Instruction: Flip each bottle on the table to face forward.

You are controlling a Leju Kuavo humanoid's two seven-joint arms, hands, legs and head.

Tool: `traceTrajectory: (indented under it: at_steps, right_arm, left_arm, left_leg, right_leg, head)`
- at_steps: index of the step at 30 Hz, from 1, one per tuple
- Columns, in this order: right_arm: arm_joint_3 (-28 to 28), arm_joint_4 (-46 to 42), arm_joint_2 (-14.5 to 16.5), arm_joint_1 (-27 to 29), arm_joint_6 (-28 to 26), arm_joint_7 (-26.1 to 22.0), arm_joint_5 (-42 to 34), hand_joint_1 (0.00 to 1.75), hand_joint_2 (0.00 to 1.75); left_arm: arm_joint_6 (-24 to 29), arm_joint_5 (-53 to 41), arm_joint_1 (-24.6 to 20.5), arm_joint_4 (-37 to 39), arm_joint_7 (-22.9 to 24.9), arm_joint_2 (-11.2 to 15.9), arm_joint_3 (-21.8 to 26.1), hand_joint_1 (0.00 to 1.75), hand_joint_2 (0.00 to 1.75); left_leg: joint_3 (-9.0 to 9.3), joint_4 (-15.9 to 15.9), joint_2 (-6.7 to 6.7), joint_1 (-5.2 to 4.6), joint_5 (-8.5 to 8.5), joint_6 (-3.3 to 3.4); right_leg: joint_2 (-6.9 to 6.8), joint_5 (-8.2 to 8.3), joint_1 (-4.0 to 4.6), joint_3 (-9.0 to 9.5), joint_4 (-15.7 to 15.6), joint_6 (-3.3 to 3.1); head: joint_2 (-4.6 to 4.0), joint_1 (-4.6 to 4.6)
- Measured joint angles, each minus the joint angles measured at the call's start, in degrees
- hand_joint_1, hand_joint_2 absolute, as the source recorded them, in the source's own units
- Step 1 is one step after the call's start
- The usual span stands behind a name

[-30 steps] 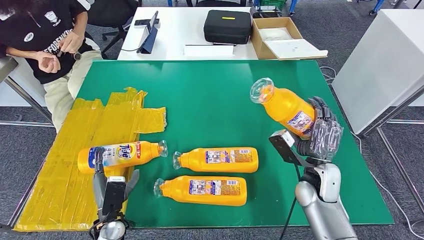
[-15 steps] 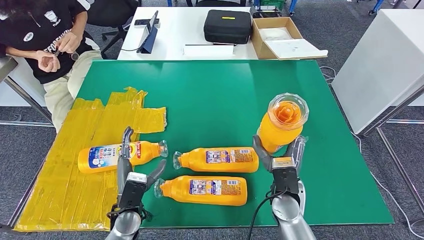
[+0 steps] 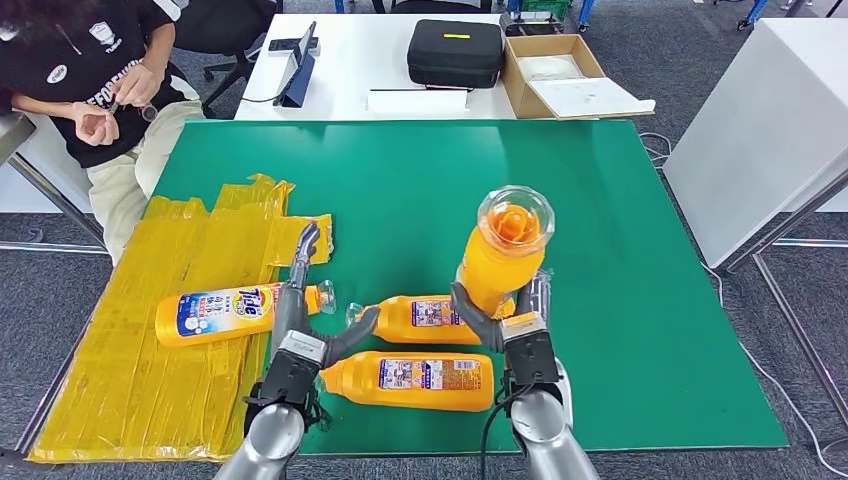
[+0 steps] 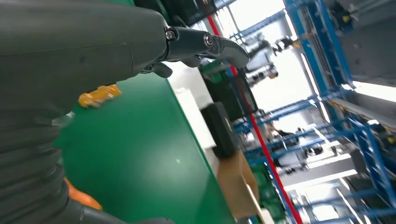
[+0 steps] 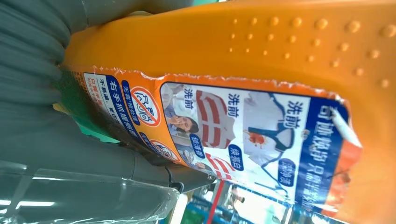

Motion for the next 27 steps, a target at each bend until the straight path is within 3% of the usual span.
traceTrajectory:
  at_steps: [6,10,27]
  right_arm:
    - [0.5,2.7,1.9,-1.8,2.3,0.2,1.2,1.75,1.75]
    - [1.0,5.6,2.8,-3.3,3.4,-0.2,1.7,1.75,1.75]
    - [3.5,11.3,3.9,-5.4,1.1,0.3,4.7,1.75,1.75]
  left_arm:
    - [-12.0,8.0,-2.5,-1.0,3.9,0.6,-1.9,0.00,1.75]
    - [-16.2,11.1,-4.5,-0.3,5.2,1.4,-2.4,0.00,1.75]
    - [-17.6,13.5,-8.4,2.2,5.8,2.0,-3.2,0.00,1.75]
  left_leg:
    - [0.00,0.0,0.00,0.00,0.02,-0.01]
    - [-0.01,0.0,0.00,0.00,0.02,-0.01]
    - [-0.04,0.0,0.00,0.00,0.02,-0.01]
  right_leg:
    - [0.00,0.00,0.00,0.00,0.0,0.00]
    - [0.00,0.00,0.00,-0.01,0.0,0.00]
    - [0.00,0.00,-0.01,-0.05,0.0,0.00]
  head:
    - [0.01,0.01]
    - [0.00,0.01]
    - [0.00,0.01]
